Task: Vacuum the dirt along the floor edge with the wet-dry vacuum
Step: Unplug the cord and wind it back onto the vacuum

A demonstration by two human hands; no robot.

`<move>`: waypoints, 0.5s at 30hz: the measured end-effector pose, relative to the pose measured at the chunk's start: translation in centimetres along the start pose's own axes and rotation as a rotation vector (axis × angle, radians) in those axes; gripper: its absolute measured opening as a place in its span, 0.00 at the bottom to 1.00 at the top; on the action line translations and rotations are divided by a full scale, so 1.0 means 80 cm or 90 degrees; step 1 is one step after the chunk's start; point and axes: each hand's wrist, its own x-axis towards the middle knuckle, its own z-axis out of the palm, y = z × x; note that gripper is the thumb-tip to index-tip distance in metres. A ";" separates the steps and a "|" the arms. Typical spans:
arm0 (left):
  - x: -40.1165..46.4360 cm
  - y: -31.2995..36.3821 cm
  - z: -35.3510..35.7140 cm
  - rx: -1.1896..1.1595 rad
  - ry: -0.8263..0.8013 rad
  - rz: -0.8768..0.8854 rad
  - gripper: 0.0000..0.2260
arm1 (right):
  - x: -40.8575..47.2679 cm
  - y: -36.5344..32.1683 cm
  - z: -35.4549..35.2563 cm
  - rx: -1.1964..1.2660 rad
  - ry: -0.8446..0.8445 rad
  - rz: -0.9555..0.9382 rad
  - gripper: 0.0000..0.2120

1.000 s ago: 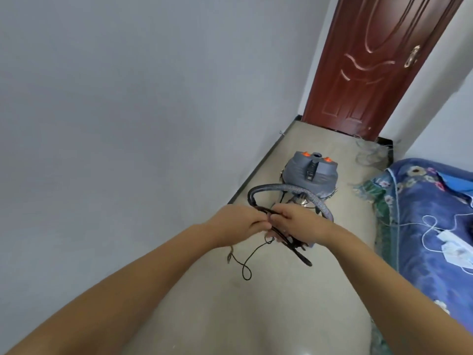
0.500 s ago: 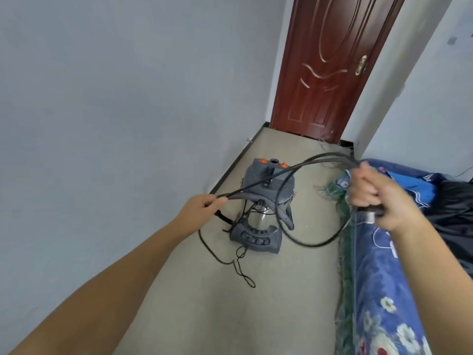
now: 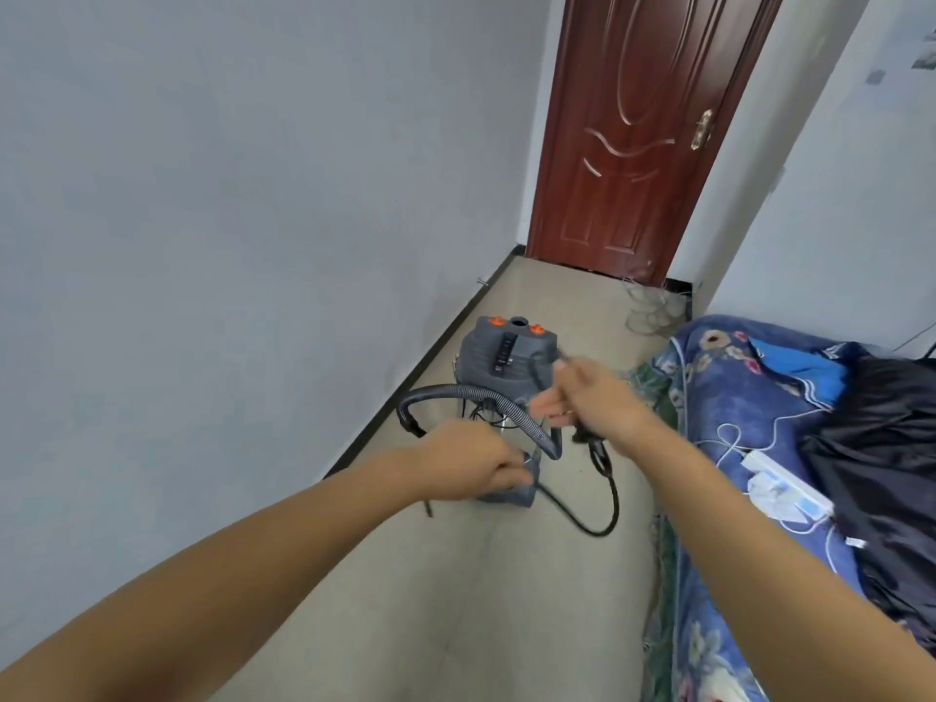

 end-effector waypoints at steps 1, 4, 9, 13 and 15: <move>0.009 0.001 -0.015 -0.001 0.065 -0.017 0.15 | -0.007 -0.002 0.012 -0.079 -0.050 -0.029 0.12; 0.023 -0.017 -0.040 -0.110 0.180 -0.107 0.17 | -0.022 -0.008 0.025 -0.087 -0.113 -0.050 0.15; 0.025 -0.047 -0.024 -0.422 0.298 -0.146 0.22 | -0.031 -0.022 -0.023 0.088 -0.174 0.002 0.16; 0.007 -0.082 -0.006 -0.584 0.323 -0.224 0.20 | -0.031 -0.004 -0.088 0.370 -0.072 -0.035 0.15; -0.004 -0.096 0.011 -0.602 0.310 -0.250 0.22 | -0.026 0.014 -0.117 0.517 -0.007 -0.039 0.15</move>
